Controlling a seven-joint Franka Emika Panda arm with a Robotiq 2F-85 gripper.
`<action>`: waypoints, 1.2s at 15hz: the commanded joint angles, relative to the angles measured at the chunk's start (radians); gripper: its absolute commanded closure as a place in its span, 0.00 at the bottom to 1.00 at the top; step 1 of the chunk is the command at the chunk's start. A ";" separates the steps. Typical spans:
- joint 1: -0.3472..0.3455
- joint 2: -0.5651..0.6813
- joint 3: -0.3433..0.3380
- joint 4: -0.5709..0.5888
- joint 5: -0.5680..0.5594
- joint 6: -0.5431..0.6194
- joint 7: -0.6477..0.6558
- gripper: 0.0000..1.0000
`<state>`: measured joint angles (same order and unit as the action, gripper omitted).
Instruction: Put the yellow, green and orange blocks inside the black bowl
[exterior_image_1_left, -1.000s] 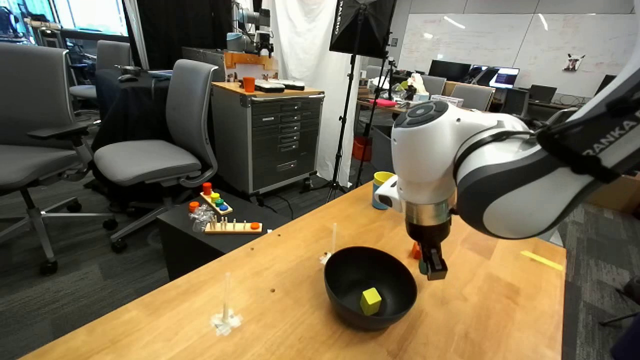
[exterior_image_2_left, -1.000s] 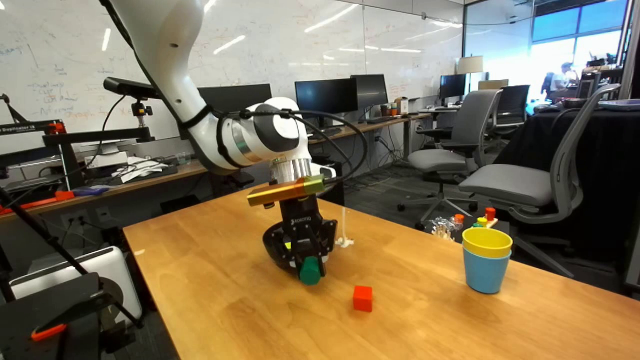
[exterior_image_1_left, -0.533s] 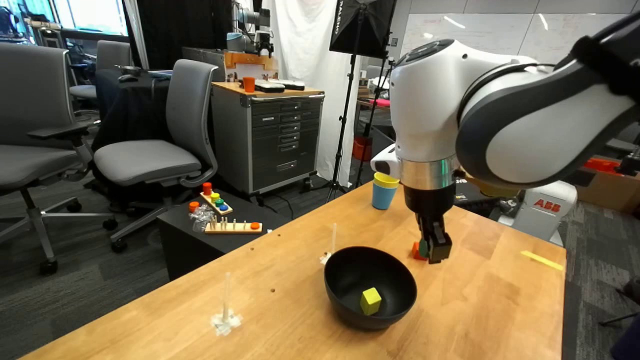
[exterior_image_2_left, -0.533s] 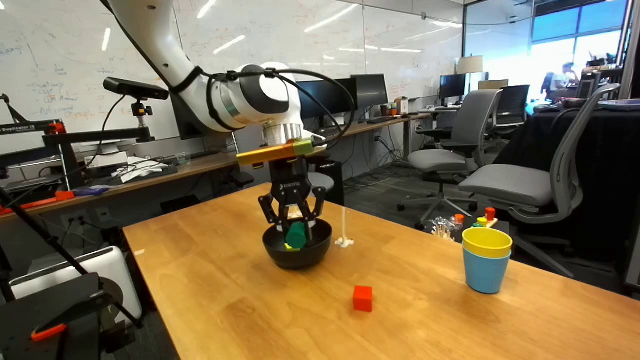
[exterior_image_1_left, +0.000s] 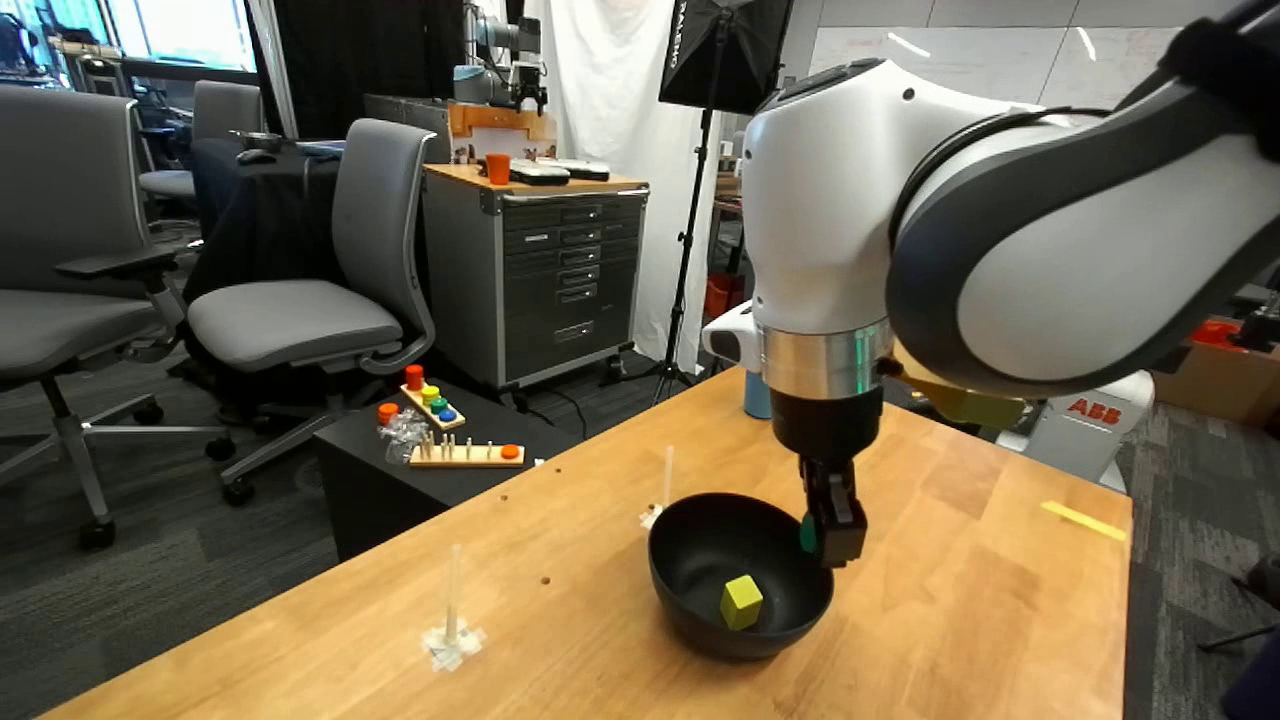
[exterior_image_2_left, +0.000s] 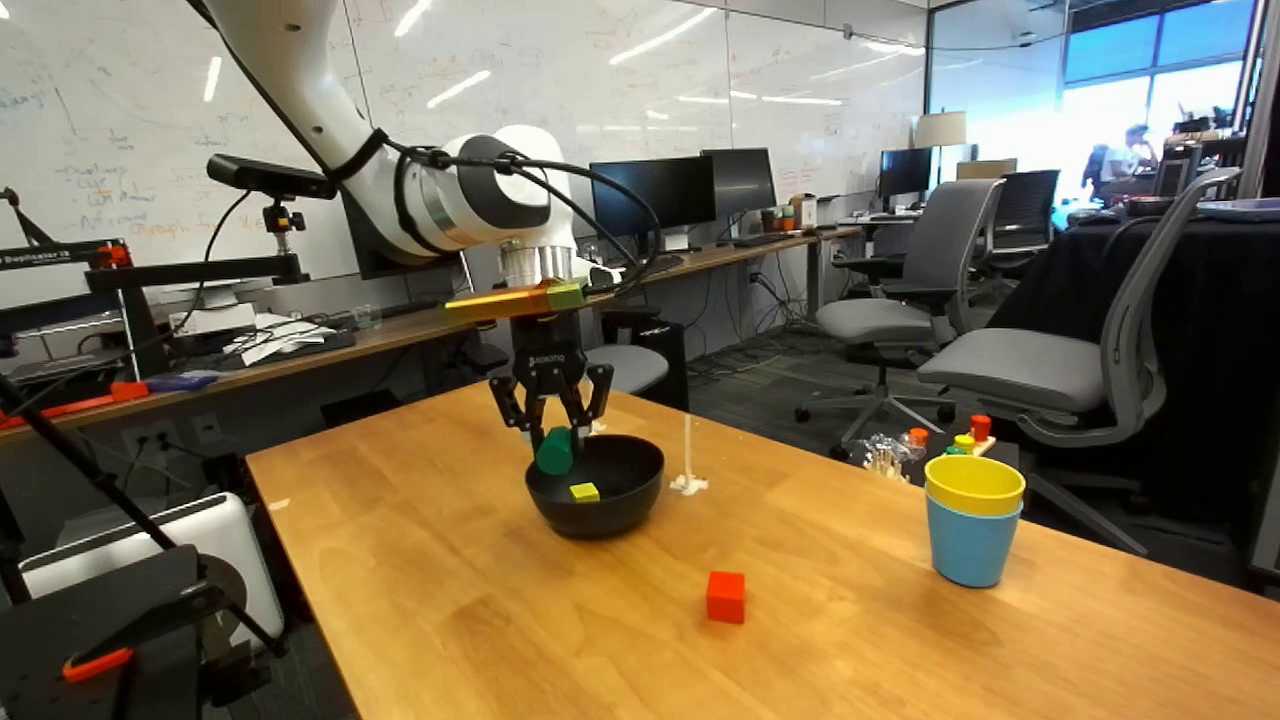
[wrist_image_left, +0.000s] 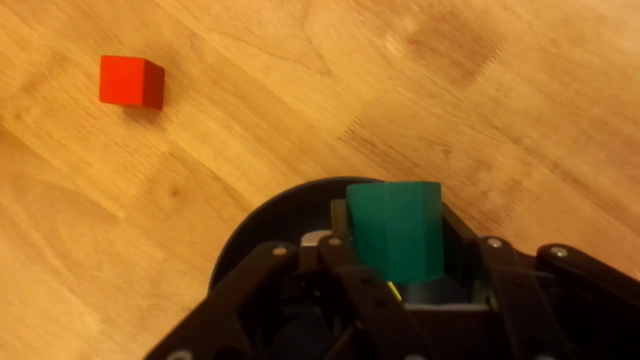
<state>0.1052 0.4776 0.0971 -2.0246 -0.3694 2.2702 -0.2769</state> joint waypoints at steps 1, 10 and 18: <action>0.032 0.061 0.002 0.060 0.033 0.048 0.091 0.81; 0.078 0.224 -0.062 0.143 0.091 0.369 0.367 0.81; 0.133 0.270 -0.129 0.169 0.089 0.450 0.434 0.45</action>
<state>0.2014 0.7327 0.0005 -1.8834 -0.3008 2.7028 0.1371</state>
